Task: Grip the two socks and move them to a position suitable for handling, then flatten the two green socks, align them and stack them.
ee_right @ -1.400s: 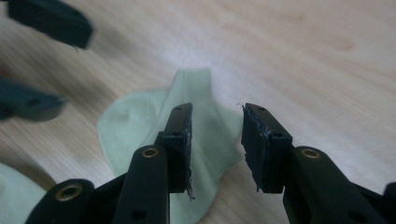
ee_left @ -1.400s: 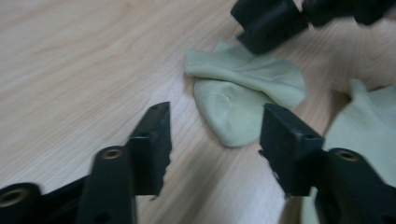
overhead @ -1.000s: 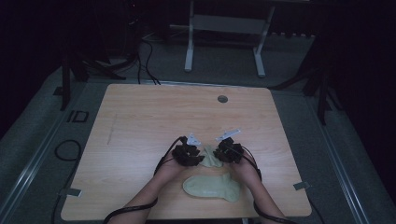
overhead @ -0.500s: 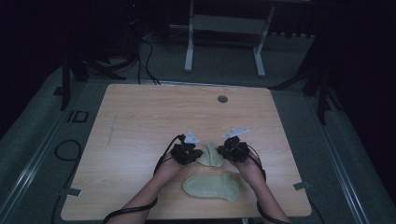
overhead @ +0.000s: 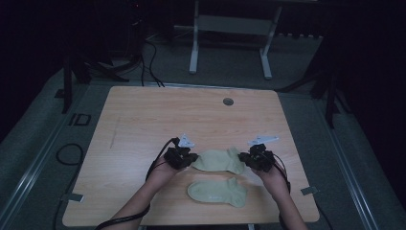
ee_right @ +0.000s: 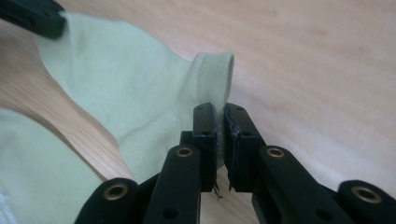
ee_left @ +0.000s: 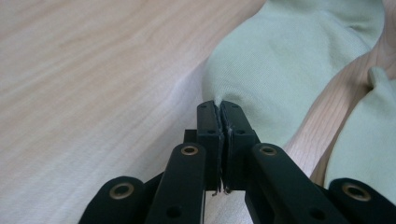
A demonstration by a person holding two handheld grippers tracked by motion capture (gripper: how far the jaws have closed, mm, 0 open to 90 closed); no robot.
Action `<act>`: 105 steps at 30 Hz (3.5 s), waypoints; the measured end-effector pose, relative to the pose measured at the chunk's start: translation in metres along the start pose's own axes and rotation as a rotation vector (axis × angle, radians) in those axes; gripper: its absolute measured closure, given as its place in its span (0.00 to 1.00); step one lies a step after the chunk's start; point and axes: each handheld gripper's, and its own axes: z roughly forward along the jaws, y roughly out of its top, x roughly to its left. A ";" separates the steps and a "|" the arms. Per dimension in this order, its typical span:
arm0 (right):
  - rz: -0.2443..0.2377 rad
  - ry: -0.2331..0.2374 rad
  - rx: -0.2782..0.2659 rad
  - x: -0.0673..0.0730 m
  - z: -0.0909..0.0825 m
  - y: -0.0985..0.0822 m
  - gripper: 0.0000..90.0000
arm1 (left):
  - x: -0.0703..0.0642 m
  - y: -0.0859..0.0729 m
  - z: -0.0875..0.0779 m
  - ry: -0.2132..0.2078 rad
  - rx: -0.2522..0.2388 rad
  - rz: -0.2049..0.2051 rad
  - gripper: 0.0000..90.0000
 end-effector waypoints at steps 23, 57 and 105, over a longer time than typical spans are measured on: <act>-0.025 0.033 0.029 0.011 0.018 -0.004 0.80 | -0.023 0.004 0.011 -0.061 -0.007 0.045 0.87; -0.078 0.054 0.029 0.015 0.006 -0.003 0.44 | -0.014 -0.008 -0.027 -0.057 -0.078 -0.006 0.54; -0.151 0.043 0.112 0.053 -0.020 -0.079 0.92 | -0.062 -0.062 -0.024 -0.090 0.058 -0.022 0.98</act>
